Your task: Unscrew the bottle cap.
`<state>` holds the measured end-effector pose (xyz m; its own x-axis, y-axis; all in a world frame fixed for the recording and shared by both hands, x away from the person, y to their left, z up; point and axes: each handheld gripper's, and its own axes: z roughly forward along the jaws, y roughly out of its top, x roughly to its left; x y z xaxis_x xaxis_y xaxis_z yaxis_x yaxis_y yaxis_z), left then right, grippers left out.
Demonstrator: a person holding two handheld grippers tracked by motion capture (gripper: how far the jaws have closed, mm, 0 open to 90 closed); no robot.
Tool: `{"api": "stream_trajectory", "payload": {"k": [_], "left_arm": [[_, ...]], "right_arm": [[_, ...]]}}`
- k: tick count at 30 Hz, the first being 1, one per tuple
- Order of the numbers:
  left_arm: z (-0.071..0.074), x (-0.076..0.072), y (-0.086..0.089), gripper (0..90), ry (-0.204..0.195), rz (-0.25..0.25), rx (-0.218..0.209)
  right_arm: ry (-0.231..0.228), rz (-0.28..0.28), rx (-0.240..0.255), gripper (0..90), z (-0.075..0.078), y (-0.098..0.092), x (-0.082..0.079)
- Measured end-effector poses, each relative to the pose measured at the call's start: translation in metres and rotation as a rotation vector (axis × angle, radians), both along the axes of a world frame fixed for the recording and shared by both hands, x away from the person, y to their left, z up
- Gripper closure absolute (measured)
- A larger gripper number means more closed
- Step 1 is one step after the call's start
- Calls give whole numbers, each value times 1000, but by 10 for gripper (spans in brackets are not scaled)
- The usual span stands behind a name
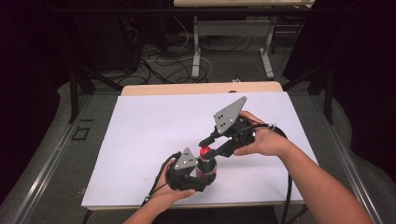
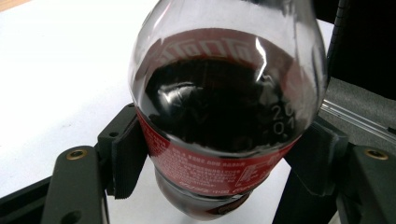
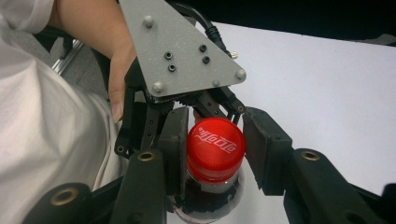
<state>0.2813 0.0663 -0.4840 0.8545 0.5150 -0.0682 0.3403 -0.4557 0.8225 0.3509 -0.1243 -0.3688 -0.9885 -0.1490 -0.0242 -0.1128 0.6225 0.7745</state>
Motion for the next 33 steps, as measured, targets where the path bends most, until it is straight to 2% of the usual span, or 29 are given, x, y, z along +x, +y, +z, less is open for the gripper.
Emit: {"api": "stream_trajectory", "payload": {"k": [2,5,9,15,20,23,24,25,26,27,29,31,33], "left_arm": [[0,0,1,294,-5,16,-18],[1,1,2,294,-8,13,-13],[0,0,1,294,-3,2,-4],[-1,0,0,294,-8,1,3],[-2,1,0,294,0,9,-9],[-3,2,1,294,-8,18,-10],[-2,2,2,294,5,17,-7],[-3,2,2,294,5,23,-10],[-3,3,3,294,-11,28,-8],[-3,3,3,294,1,31,-10],[-3,4,3,294,-4,32,-14],[-2,5,5,294,9,25,-7],[-3,6,5,294,3,41,-20]], "right_arm": [[17,-24,14,613,0,-1,1],[24,-48,30,614,0,-2,2],[7,-3,35,615,1,-1,0],[9,-24,43,615,2,-2,1],[23,-62,66,614,5,-6,2],[12,-93,75,615,7,-9,2],[10,-106,79,615,8,-10,2],[13,-116,78,614,8,-11,2],[14,-124,79,615,8,-12,2],[9,-139,75,614,8,-14,2],[12,-151,74,614,8,-16,3],[12,-172,74,614,8,-20,3],[3,-190,65,614,7,-22,4]]}}
